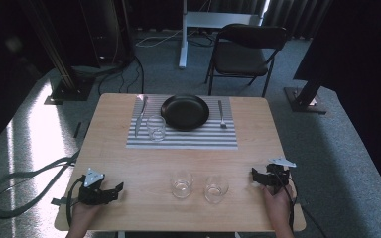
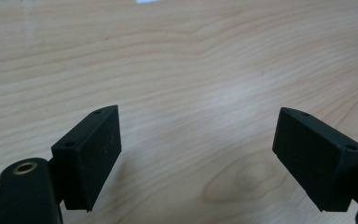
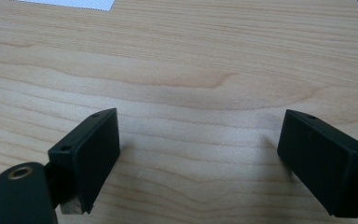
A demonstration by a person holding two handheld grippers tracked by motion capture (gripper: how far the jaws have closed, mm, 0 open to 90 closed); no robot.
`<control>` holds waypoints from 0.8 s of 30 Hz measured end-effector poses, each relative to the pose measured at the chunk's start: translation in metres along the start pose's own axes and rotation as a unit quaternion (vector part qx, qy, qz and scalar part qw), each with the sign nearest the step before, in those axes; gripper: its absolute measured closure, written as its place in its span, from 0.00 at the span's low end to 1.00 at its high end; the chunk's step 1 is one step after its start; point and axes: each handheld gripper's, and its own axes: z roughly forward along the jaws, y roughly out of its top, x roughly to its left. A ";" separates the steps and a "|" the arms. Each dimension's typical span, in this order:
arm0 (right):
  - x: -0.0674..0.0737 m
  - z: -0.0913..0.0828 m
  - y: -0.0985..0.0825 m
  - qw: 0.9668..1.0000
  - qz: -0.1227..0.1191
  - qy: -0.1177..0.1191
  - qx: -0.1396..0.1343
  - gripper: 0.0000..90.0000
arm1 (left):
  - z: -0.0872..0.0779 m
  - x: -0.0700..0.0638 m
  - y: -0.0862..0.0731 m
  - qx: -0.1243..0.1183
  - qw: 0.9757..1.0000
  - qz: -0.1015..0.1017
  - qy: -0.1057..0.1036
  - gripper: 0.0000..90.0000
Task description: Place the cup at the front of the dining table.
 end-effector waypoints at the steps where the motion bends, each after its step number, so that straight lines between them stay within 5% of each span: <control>1: 0.000 0.000 0.000 1.000 0.000 0.000 0.000 0.14 | -0.001 0.001 -0.001 -0.001 1.000 -0.001 0.002 0.18; 20: 0.000 0.000 0.000 1.000 0.000 0.000 0.000 0.14 | -0.024 0.015 -0.019 0.003 0.999 -0.027 0.047 0.18; 24: 0.000 0.000 0.000 1.000 0.000 0.000 0.000 0.14 | -0.029 0.020 -0.021 0.000 0.996 -0.042 0.072 0.18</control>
